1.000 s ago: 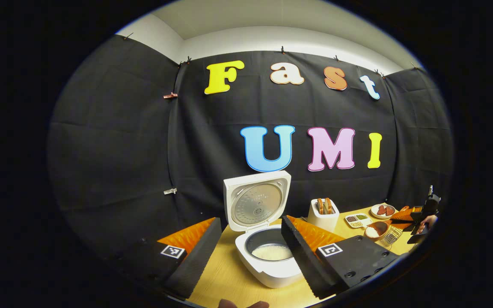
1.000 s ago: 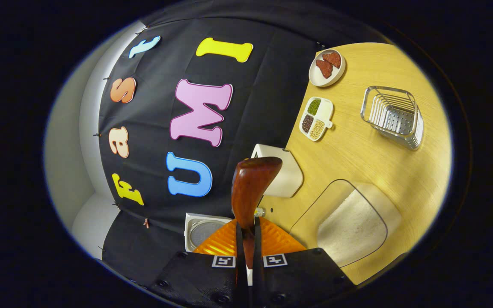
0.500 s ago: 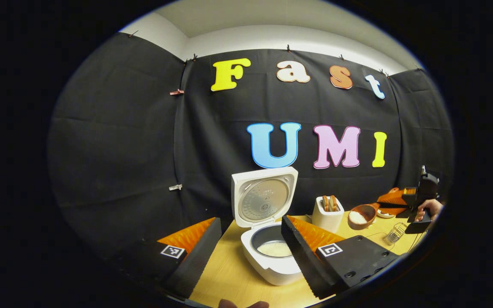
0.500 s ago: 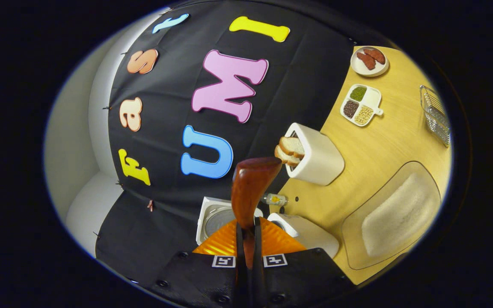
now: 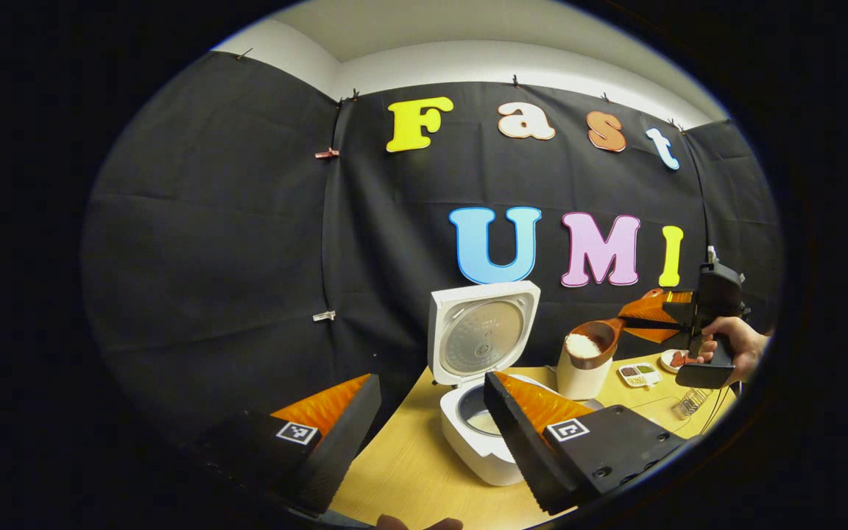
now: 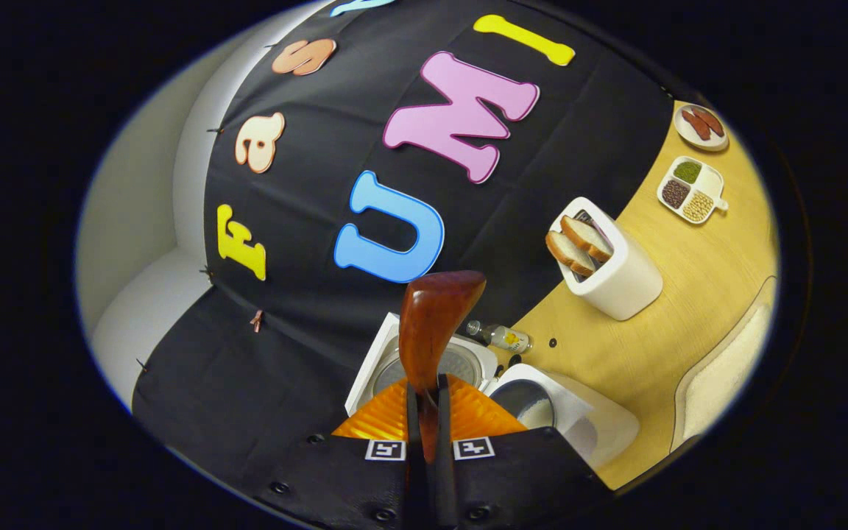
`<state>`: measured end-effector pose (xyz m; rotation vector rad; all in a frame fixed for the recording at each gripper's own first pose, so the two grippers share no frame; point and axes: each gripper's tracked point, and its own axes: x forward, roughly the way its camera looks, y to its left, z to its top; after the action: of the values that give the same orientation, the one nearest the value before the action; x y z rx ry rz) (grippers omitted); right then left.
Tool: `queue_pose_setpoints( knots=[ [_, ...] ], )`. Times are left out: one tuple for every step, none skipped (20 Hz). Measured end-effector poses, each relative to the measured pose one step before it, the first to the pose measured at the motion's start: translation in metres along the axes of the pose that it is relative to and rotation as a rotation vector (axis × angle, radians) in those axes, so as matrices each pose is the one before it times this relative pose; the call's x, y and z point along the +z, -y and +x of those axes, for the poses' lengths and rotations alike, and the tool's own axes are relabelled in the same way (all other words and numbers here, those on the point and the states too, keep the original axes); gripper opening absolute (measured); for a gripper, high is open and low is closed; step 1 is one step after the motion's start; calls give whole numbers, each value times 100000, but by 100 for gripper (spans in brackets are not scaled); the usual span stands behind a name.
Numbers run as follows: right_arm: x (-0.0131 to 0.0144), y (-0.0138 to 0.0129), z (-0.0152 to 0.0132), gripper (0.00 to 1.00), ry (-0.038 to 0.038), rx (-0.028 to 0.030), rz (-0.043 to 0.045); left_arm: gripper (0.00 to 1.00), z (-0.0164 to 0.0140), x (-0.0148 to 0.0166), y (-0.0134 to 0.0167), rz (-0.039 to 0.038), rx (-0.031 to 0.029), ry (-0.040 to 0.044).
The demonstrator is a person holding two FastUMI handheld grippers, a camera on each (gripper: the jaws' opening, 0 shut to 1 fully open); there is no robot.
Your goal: Close the left gripper, press the button to open the rice cooker; take a wooden spoon from the chopstick holder with the right hand, scoop a spoonful of rice and pour it into the rice cooker, then put the wooden spoon back into the chopstick holder.
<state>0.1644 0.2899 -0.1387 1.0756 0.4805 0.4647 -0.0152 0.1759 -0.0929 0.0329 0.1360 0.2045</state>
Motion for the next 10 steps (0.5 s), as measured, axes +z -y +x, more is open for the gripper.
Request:
queue_pose_setpoints(
  knots=[
    [-482,-687,770,9,52,360,-2682,97,-11,-138,-323,-355,553,-314],
    [-385,-432,764,8,489,54,-2687,97,69,-231,-293,-273,541,-309],
    [-295,-404,684,8,287,-129,-3322,97,-12,-127,-381,-267,582,-238],
    [-326,-352,576,8,350,-353,-4285,97,-39,-96,-356,-381,645,-130],
    [-358,-66,680,9,362,-729,-3984,97,58,-111,-258,-466,513,-310],
    [-404,-199,552,9,-109,-419,-3950,97,-9,-194,-308,-474,508,-230],
    [-535,-201,545,8,300,-139,-4567,97,69,-173,-332,-445,424,-210],
    [-314,-114,543,8,65,-370,-4855,97,2,-152,-243,-435,427,-466],
    [-354,-60,351,9,-125,-654,-5762,97,27,-180,-295,-449,521,-553],
    [-489,-51,393,9,-627,-526,-6032,97,140,-336,-326,-520,325,-543]
  ],
)
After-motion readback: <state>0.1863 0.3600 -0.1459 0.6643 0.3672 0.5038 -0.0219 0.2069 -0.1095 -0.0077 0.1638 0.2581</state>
